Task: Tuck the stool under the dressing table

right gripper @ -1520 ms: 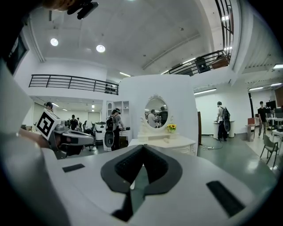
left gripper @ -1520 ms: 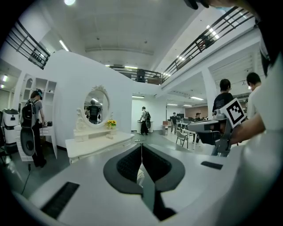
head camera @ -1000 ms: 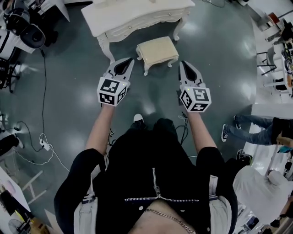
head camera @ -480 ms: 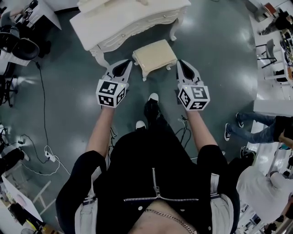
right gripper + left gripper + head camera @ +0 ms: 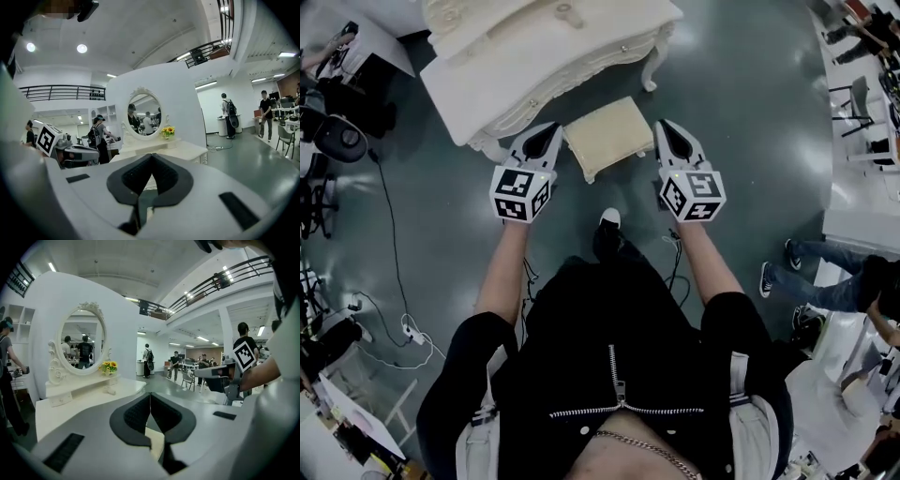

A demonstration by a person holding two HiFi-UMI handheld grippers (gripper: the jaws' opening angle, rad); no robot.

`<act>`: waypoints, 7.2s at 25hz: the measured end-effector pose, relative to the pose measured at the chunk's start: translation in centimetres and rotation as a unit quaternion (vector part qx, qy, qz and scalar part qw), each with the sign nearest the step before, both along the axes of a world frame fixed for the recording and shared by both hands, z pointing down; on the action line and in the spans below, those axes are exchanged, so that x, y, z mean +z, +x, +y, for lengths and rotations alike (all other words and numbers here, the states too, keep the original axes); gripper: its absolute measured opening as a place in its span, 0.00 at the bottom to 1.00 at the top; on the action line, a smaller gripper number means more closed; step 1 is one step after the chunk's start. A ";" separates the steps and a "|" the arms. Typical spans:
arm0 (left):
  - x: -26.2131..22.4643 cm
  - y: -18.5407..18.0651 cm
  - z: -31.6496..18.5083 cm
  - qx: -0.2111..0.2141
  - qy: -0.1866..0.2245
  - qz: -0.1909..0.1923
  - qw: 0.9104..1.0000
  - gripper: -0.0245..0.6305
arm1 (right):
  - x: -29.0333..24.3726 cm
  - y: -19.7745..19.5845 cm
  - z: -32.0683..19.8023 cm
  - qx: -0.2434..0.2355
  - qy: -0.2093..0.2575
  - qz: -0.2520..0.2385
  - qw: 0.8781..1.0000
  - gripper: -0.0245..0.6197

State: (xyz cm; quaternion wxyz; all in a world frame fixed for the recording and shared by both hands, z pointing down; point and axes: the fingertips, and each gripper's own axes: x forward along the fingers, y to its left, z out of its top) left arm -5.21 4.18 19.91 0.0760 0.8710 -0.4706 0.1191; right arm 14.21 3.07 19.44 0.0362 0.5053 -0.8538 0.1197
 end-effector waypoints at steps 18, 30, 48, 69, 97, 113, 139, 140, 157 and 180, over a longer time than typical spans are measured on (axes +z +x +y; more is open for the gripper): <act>6.2 2.0 -9.4 0.035 -0.057 -0.004 0.998 0.07 | 8.8 1.6 -8.6 0.028 -0.099 -0.021 0.994 0.05; 14.1 3.6 -11.9 0.082 -0.112 -0.022 0.990 0.07 | 22.2 1.7 -7.3 0.065 -0.238 -0.100 0.964 0.28; 26.6 1.4 -14.3 0.086 -0.167 -0.019 0.982 0.07 | 49.9 -1.1 -5.8 0.209 -0.441 -0.281 0.826 0.61; 43.9 -1.0 -15.8 0.062 -0.204 -0.017 0.977 0.07 | 67.4 -3.0 -10.9 0.200 -0.423 -0.417 0.780 0.79; 46.8 -4.5 -16.0 0.037 -0.185 -0.015 0.982 0.07 | 68.2 -4.6 -14.9 0.165 -0.421 -0.424 0.784 0.75; 47.5 -6.2 -19.7 0.024 -0.131 -0.023 0.991 0.07 | 67.2 -8.7 -23.9 0.092 -0.393 -0.454 0.794 0.69; 54.9 -9.4 -22.0 -0.022 -0.019 -0.038 0.999 0.07 | 66.5 -14.5 -33.1 -0.030 -0.300 -0.505 0.809 0.59; 55.4 -9.7 -21.9 -0.027 -0.017 -0.039 0.999 0.07 | 66.6 -14.9 -33.3 -0.034 -0.299 -0.507 0.808 0.59; 57.6 -12.4 -21.1 -0.084 0.004 -0.022 0.996 0.07 | 67.0 -19.9 -37.4 -0.089 -0.283 -0.516 0.804 0.55; 58.3 -15.2 -19.7 -0.097 0.003 -0.025 0.995 0.07 | 66.1 -19.7 -40.0 -0.113 -0.228 -0.456 0.853 0.37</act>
